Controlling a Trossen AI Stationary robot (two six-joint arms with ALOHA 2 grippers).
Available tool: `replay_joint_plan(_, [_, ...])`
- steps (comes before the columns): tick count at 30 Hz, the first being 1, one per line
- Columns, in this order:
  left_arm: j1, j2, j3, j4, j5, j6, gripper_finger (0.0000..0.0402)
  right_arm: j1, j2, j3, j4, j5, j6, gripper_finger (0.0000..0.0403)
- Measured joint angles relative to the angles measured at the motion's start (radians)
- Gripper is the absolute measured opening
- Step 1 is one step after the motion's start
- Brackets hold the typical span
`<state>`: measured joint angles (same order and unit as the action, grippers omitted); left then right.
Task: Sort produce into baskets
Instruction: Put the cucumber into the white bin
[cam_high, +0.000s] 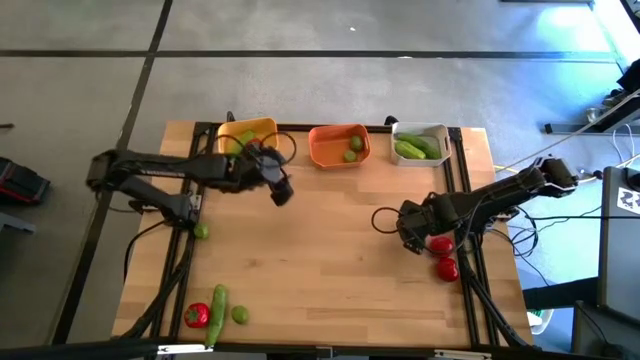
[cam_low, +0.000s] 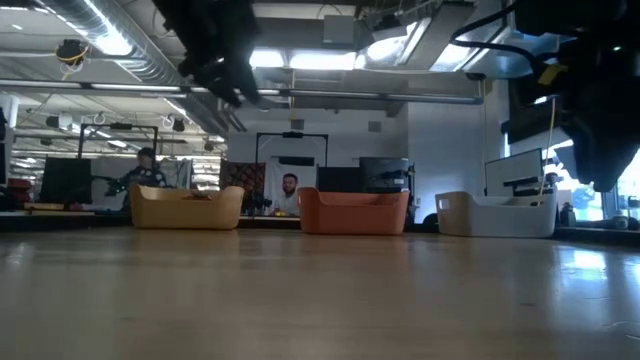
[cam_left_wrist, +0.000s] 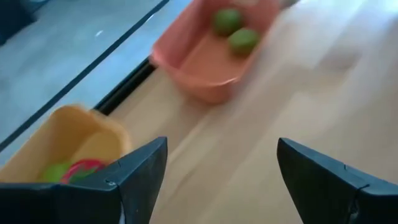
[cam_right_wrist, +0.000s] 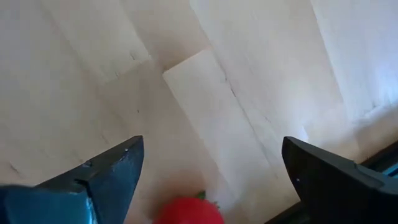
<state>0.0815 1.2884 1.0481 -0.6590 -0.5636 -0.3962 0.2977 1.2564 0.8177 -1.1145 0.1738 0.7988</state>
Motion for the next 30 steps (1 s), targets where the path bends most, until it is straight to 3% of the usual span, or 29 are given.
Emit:
replay_joint_plan(12, [0.11, -0.007, 0.0, 0.011, 0.033, 0.132, 0.0299, -0.006, 0.0, 0.0, 0.011, 0.087, -0.053, 0.0369])
replay_joint_plan(18, [0.195, 0.005, 0.0, 0.014, 0.031, 0.127, 0.0317, -0.006, 0.0, 0.0, 0.107, 0.164, -0.116, 0.0369])
replay_joint_plan(26, [0.363, 0.045, 0.0, -0.024, 0.017, 0.13, 0.0342, -0.076, 0.0, 0.0, 0.186, 0.202, -0.214, 0.0369])
replay_joint_plan(30, [0.469, 0.046, 0.0, -0.108, 0.066, 0.11, 0.0343, -0.122, 0.0, 0.0, 0.202, 0.202, -0.276, 0.0369])
